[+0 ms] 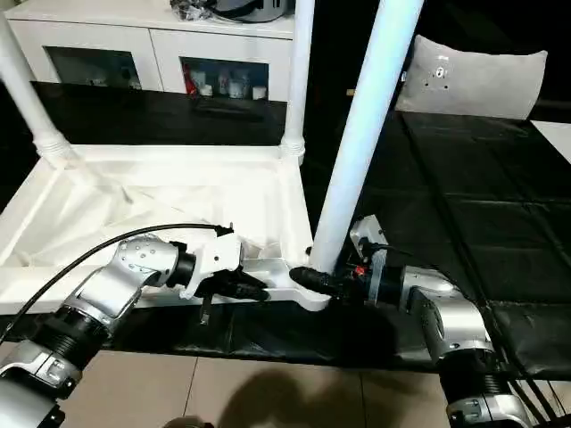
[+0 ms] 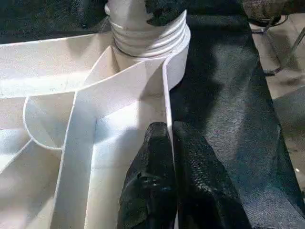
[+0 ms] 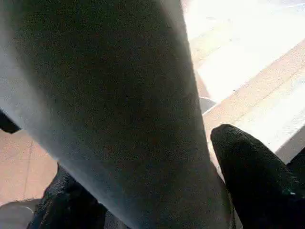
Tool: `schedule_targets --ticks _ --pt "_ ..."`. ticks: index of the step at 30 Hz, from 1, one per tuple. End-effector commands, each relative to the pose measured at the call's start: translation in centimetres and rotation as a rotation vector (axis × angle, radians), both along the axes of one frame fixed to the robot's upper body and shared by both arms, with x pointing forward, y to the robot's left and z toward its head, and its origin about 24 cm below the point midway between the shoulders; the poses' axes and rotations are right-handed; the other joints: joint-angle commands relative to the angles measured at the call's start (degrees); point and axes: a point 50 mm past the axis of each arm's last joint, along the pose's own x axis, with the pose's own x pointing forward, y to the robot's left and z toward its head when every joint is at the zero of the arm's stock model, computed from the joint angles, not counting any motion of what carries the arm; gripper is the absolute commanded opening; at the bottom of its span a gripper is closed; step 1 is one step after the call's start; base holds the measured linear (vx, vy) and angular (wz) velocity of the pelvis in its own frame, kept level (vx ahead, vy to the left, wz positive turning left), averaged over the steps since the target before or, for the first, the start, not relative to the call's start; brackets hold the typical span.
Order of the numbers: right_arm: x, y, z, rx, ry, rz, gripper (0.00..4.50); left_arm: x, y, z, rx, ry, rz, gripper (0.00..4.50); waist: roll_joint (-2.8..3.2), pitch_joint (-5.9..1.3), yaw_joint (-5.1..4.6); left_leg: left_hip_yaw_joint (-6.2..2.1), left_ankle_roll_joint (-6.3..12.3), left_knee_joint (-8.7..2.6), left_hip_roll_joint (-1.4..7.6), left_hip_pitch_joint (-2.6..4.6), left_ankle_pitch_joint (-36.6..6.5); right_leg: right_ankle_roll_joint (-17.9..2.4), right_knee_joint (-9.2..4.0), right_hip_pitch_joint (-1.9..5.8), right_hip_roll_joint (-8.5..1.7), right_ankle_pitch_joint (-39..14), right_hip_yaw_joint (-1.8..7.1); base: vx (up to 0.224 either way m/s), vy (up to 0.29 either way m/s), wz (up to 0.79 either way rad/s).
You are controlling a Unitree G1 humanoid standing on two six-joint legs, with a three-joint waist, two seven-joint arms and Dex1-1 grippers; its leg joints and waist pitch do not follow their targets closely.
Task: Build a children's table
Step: Rotate leg to tighten
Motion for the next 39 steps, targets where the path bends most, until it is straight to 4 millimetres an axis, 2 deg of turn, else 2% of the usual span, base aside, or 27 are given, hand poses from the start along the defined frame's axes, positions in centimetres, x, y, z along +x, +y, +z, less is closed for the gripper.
schedule_targets --ticks 1,6,7,13,15,18,19,20,21,23,24,25,27,28,29,30,31,32,33,36,37,38,39 --pt "-0.2 -0.2 0.3 0.007 0.01 0.018 2.94 -0.3 0.0 -0.5 0.049 0.028 -0.055 0.0 -0.46 -3.47 -0.01 -0.87 2.68 -3.57 3.29 0.74 -10.0 -9.7 -4.53 2.82 -5.53 -12.9 2.95 0.0 0.0 0.0" --pt "-0.5 -0.1 0.2 0.006 0.023 0.03 2.78 -0.4 0.1 -0.7 0.047 0.034 -0.051 0.0 -0.46 -3.56 0.25 -0.87 2.84 -3.48 3.24 0.64 -9.1 -9.7 -4.35 2.89 -5.53 -11.5 2.98 0.0 0.0 0.0" --pt "-0.6 -0.1 -0.1 0.007 0.028 0.031 2.72 -0.5 0.1 -0.8 0.043 0.038 -0.048 0.0 -0.28 -3.51 0.26 -0.87 2.74 -3.5 3.28 0.68 -9.4 -9.7 -4.45 2.81 -5.54 -11.9 2.96 0.0 0.0 0.0" --pt "-0.7 0.0 -0.4 0.016 0.035 0.017 2.65 -0.5 -0.1 -0.9 0.018 0.045 -0.02 0.0 -0.32 -3.5 0.34 -0.9 2.39 -3.54 3.28 0.74 -10.2 -9.6 -4.53 2.82 -5.52 -12.6 2.96 0.0 0.0 0.0" --pt "-0.1 -0.8 -1.3 0.037 0.051 -0.065 2.65 -0.6 -0.7 -0.8 -0.03 0.054 0.04 0.0 -0.19 -3.34 0.2 -0.92 2.09 -3.56 3.22 0.68 -11.2 -10.2 -4.7 2.7 -5.72 -13.7 2.89 0.0 0.0 0.0" --pt "1.2 -1.9 -2.2 0.01 0.084 -0.237 2.65 -0.6 -1.6 -0.9 -0.076 0.077 0.132 0.0 -0.26 -3.19 -0.33 -1.02 1.29 -3.7 3.23 0.86 -13.3 -10.4 -5.08 2.77 -5.87 -17.6 2.81 0.0 0.0 0.0" --pt "1.4 -2.1 -2.4 0.0 0.086 -0.273 2.65 -0.6 -1.8 -0.9 -0.083 0.08 0.152 0.0 -0.16 -2.95 -0.8 -1.12 0.87 -3.91 3.26 0.98 -14.7 -10.1 -5.37 2.54 -5.79 -19.9 2.75 0.0 0.0 0.0" --pt "1.9 -2.5 -2.7 -0.013 0.096 -0.344 2.65 -0.5 -2.4 -0.8 -0.101 0.085 0.19 0.0 -0.29 -2.92 -1.27 -1.29 0.41 -3.98 3.27 1.13 -15.9 -9.6 -5.43 2.6 -5.83 -22.1 2.67 0.0 0.0 0.0" --pt "1.9 -2.5 -2.7 -0.013 0.096 -0.344 2.64 -0.5 -2.4 -0.8 -0.101 0.085 0.19 0.0 -0.33 -2.75 -1.5 -1.3 0.45 -4.08 3.14 1.08 -16.4 -9.2 -5.79 2.57 -5.74 -23.4 2.64 0.0 0.0 0.0" --pt "2.8 -3.0 -3.7 -0.05 0.129 -0.522 2.64 0.1 -4.0 -0.4 -0.156 0.094 0.293 0.0 -0.44 -2.31 -2.6 -1.45 0.02 -4.19 3.04 1.52 -19.9 -7.8 -6.42 2.34 -5.89 -28.9 2.5 0.0 0.0 0.0" --pt "3.1 -2.7 -4.4 -0.069 0.142 -0.616 2.64 0.5 -5.1 0.1 -0.196 0.094 0.358 0.0 -0.47 -2.23 -3.23 -1.51 -0.39 -4.08 2.94 1.93 -21.4 -7.2 -6.85 2.08 -5.96 -31.7 2.37 0.0 0.0 0.0" --pt "3.3 -2.1 -4.9 -0.085 0.145 -0.682 2.63 0.8 -5.8 0.4 -0.222 0.086 0.404 0.0 -0.54 -2.37 -3.57 -1.75 -0.54 -4.01 2.77 1.88 -21.4 -6.6 -7.05 2.24 -6.07 -33.1 2.2 0.0 0.0 0.0" --pt "3.5 -1.4 -5.2 -0.099 0.151 -0.748 2.63 1.2 -6.3 0.7 -0.234 0.074 0.454 0.0 -0.81 -2.52 -4.06 -1.81 -0.27 -4.13 2.66 1.29 -20.1 -6.1 -6.93 2.6 -5.99 -32.3 2.21 0.0 0.0 0.0" --pt "3.8 -0.4 -5.2 -0.091 0.153 -0.815 2.63 1.5 -7.0 0.9 -0.23 0.05 0.494 0.0 -0.84 -2.46 -4.26 -1.75 -0.05 -4.23 2.62 1.18 -19.4 -5.8 -6.97 2.38 -5.75 -31.6 2.27 0.0 0.0 0.0" --pt "4.1 0.3 -5.1 -0.085 0.147 -0.859 2.63 1.8 -7.4 0.9 -0.216 0.03 0.532 0.0 -0.78 -2.64 -4.41 -1.71 0.13 -4.08 2.49 1.53 -19.7 -5.6 -7.02 2.16 -5.72 -31.6 2.3 0.0 0.0 0.0" --pt "4.5 1.1 -4.7 -0.077 0.129 -0.887 2.63 2.0 -7.8 0.9 -0.186 -0.003 0.562 0.0 -0.76 -2.59 -4.62 -1.74 0.32 -4.23 2.52 1.2 -19.2 -5.4 -7.05 2.27 -5.71 -31.1 2.33 0.0 0.0 0.0" --pt "4.6 1.4 -4.4 -0.073 0.118 -0.882 2.63 1.9 -7.9 0.8 -0.167 -0.022 0.56 0.0 -0.75 -2.62 -4.52 -1.67 0.5 -4.16 2.49 1.38 -19.5 -5.3 -7.2 2.14 -5.67 -31.3 2.31 0.0 0.0 0.0" --pt "4.6 1.7 -4.3 -0.07 0.106 -0.879 2.95 1.9 -7.9 0.8 -0.153 -0.033 0.556 0.0 -0.86 -2.68 -4.47 -1.59 0.97 -4.11 2.44 1.38 -19.4 -5.1 -7.18 2.09 -5.65 -31.0 2.41 0.0 0.0 0.0" --pt "4.6 1.7 -4.3 -0.07 0.106 -0.879 2.95 1.9 -7.9 0.8 -0.153 -0.033 0.556 0.0 -0.83 -2.7 -4.45 -1.6 1.16 -4.19 2.46 1.25 -19.1 -5.1 -7.15 2.17 -5.65 -30.5 2.46 0.0 0.0 0.0" --pt "4.9 2.3 -3.6 -0.061 0.052 -0.867 3.29 1.8 -7.9 0.7 -0.139 -0.032 0.567 0.0 -0.78 -2.84 -4.34 -1.5 1.46 -4.33 2.69 1.14 -18.2 -6.0 -6.76 2.22 -5.49 -26.5 2.65 0.0 0.0 0.0" --pt "4.9 2.3 -3.4 -0.052 0.039 -0.863 3.37 1.9 -7.9 0.6 -0.137 -0.032 0.575 0.0 -0.59 -3.1 -4.05 -1.31 1.75 -4.21 2.75 1.12 -16.4 -7.3 -6.39 2.32 -5.47 -22.5 2.84 0.0 0.0 0.0" --pt "5.0 2.3 -3.2 -0.048 0.027 -0.864 3.37 1.9 -7.9 0.6 -0.135 -0.035 0.581 0.0 -0.7 -3.21 -3.78 -1.17 1.9 -4.14 2.81 0.98 -15.6 -7.5 -6.3 2.38 -5.54 -20.6 2.92 0.0 0.0 0.0" --pt "5.0 2.2 -3.0 -0.039 0.012 -0.86 3.47 1.9 -7.9 0.6 -0.133 -0.036 0.582 0.0 -0.65 -3.32 -3.61 -1.21 2.29 -4.14 2.77 0.71 -13.3 -8.5 -5.65 2.73 -5.33 -16.5 2.94 0.0 0.0 0.0"
